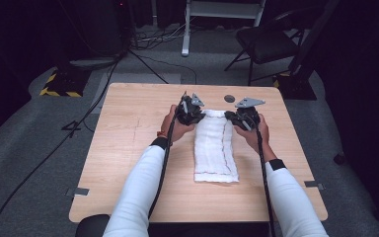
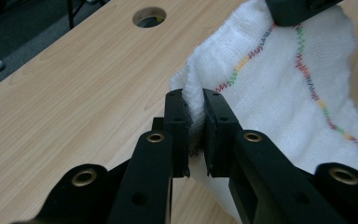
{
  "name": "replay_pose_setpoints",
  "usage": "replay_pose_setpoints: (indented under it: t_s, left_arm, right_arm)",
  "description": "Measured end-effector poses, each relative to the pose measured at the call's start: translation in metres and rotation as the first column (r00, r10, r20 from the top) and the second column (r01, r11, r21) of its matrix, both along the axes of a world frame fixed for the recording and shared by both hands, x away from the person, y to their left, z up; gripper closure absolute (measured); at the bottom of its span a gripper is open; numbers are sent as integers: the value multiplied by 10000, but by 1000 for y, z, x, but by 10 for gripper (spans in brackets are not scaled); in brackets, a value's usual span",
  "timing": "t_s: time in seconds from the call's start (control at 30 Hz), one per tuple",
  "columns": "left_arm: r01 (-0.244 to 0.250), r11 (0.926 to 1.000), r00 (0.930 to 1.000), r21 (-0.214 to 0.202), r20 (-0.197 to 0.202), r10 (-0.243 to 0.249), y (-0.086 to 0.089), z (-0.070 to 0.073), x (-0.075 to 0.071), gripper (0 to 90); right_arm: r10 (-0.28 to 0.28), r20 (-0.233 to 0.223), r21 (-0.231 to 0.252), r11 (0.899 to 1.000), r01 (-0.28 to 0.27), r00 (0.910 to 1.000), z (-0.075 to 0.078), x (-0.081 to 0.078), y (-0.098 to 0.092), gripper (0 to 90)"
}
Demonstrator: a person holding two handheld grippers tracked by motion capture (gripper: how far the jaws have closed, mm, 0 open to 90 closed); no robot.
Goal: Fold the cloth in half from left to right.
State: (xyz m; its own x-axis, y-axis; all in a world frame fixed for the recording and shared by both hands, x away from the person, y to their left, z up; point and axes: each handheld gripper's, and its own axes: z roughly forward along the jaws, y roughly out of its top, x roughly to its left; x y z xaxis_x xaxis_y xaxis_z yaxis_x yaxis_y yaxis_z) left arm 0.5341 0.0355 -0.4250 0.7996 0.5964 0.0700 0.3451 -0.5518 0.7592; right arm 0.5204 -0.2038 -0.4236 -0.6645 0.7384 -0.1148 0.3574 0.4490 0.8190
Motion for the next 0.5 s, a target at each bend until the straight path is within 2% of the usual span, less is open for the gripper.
replay_pose_setpoints:
  t_s: [0.2,0.23,0.37,0.5]
  left_arm:
    - [532,9985,9986,-84,40,-532,8,5,-15,817]
    - [604,9980,9982,-201,51,-603,9,5,-17,817]
    - [850,9961,9964,-240,81,-849,12,3,-27,818]
    - [1131,9921,9936,-539,50,-1129,16,2,-38,818]
  right_arm:
    - [496,122,-16,9988,-496,9987,4,-14,-3,864]
    - [595,116,6,9982,-595,9982,4,-17,-3,864]
    - [935,88,81,9956,-935,9956,3,-28,-5,865]
    - [1186,0,206,9927,-1186,9929,0,-37,-9,865]
